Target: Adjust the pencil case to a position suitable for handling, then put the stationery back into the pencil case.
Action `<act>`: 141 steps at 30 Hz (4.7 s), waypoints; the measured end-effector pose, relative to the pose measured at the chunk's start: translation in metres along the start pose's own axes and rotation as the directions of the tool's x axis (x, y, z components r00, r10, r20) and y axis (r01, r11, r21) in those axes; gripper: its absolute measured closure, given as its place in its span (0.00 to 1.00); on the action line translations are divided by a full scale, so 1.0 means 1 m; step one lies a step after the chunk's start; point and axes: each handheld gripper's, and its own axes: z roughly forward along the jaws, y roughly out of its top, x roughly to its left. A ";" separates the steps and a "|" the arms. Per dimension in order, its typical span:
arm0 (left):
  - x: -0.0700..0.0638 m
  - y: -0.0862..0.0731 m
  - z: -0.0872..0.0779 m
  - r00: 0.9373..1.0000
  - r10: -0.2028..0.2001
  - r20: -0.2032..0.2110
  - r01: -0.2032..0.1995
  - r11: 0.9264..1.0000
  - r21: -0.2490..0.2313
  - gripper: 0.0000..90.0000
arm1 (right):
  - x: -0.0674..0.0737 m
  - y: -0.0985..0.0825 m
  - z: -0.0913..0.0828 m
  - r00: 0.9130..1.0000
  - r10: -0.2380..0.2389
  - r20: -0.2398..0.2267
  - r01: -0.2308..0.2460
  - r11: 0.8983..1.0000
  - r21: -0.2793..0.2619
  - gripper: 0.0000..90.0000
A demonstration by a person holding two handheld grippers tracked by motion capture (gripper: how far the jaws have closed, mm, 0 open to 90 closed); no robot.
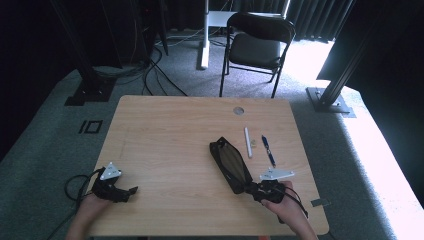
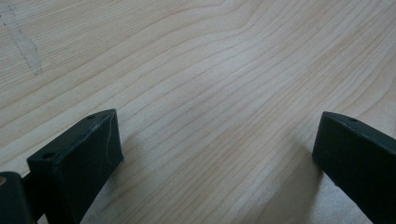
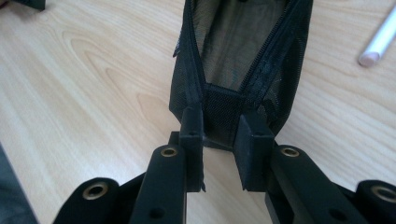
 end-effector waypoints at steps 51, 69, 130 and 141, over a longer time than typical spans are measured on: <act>0.000 0.000 0.000 1.000 0.000 0.000 0.000 1.000 0.000 0.02 | -0.147 0.032 0.060 0.886 0.175 0.429 -0.180 0.983 -0.028 0.86; 0.000 0.000 0.000 1.000 0.000 0.000 0.000 1.000 0.000 0.02 | -0.138 0.047 0.037 0.870 0.282 0.406 -0.254 0.960 -0.122 0.88; 0.000 0.000 0.000 1.000 -0.001 0.000 0.001 1.000 0.000 0.02 | -0.003 0.086 0.073 0.971 0.146 0.190 -0.154 0.988 0.028 0.88; 0.000 0.000 0.000 1.000 -0.001 -0.001 0.001 1.000 0.000 0.02 | -0.001 0.088 0.067 0.977 0.146 0.154 -0.150 0.989 0.016 0.82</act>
